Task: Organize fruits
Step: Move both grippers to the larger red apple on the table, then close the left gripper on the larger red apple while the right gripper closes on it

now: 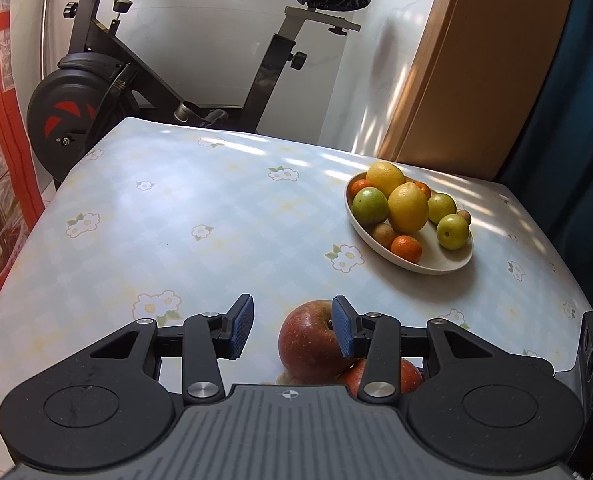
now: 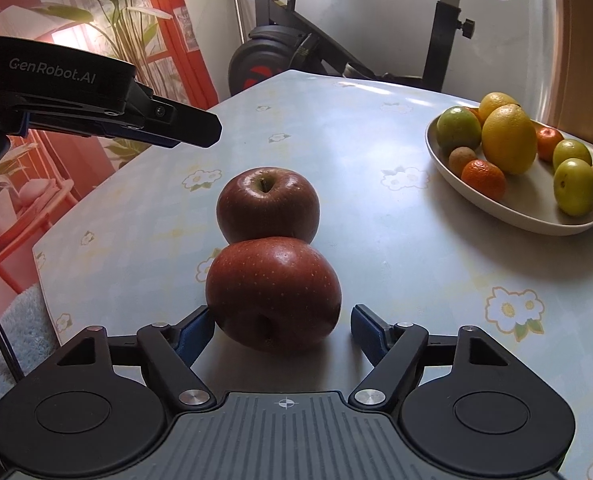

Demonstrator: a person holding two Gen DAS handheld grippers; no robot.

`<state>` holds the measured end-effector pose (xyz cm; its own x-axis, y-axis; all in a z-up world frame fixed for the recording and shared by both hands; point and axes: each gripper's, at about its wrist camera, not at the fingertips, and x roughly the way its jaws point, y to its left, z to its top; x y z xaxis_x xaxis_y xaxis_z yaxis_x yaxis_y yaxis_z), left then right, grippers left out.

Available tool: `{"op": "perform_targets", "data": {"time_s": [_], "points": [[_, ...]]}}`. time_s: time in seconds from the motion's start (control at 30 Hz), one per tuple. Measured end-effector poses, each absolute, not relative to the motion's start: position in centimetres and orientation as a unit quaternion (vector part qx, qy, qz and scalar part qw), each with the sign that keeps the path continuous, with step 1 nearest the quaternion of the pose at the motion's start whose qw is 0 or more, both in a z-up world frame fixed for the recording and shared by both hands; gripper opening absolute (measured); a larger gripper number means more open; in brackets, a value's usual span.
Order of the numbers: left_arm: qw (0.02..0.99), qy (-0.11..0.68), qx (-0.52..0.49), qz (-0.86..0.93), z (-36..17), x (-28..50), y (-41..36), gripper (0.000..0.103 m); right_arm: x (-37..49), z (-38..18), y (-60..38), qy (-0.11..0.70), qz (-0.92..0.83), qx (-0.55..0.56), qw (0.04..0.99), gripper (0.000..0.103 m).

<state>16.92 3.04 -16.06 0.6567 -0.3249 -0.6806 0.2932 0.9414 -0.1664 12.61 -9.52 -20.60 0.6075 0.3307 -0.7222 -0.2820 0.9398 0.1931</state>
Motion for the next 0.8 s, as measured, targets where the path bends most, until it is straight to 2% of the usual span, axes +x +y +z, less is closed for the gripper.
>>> {"op": "perform_targets", "data": {"time_s": [0.23,0.8], "points": [[0.909,0.380,-0.015,-0.171,-16.1,16.9,2.8,0.045,12.4,-20.5,-9.5,0.401,0.181,0.031,0.897,0.064],[0.883,0.393,-0.038,-0.252,-16.2,17.7,0.4,0.044,12.1,-19.3,-14.4,0.402,0.135,0.061,0.904,0.062]]}}
